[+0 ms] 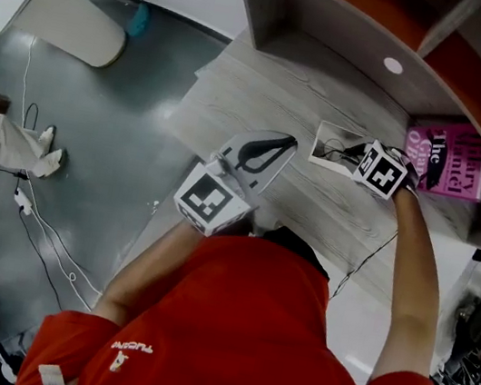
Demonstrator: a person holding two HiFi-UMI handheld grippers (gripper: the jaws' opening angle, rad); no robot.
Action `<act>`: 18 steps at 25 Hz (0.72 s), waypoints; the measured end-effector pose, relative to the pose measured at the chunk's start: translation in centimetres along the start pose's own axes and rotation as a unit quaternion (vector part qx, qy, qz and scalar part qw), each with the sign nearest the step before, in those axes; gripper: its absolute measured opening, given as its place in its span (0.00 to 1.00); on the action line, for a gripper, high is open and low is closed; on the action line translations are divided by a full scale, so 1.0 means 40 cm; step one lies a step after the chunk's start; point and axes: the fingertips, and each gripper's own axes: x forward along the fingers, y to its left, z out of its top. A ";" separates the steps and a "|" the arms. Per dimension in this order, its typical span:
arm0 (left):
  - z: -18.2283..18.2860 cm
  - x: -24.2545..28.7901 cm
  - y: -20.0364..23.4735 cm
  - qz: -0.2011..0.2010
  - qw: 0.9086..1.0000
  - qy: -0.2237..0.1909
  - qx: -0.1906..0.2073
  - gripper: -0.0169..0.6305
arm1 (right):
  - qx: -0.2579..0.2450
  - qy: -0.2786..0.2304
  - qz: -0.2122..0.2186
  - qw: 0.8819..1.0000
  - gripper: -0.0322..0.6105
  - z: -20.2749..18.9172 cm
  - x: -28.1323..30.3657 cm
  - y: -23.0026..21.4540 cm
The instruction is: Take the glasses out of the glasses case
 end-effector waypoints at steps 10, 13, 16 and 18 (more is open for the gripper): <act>-0.015 0.003 0.003 -0.019 1.000 0.008 -0.002 0.05 | 0.011 -0.012 -0.038 0.999 0.09 0.000 -0.023 -0.014; -0.021 0.000 0.000 -0.028 0.999 0.017 -0.006 0.05 | 0.020 -0.022 -0.054 0.998 0.08 0.001 -0.030 -0.012; -0.029 0.005 0.000 -0.032 0.999 0.008 -0.001 0.05 | 0.020 -0.031 -0.077 0.996 0.08 0.007 -0.054 -0.008; -0.033 0.010 -0.003 -0.037 0.999 0.006 0.001 0.05 | 0.017 -0.038 -0.098 0.994 0.08 0.010 -0.070 -0.004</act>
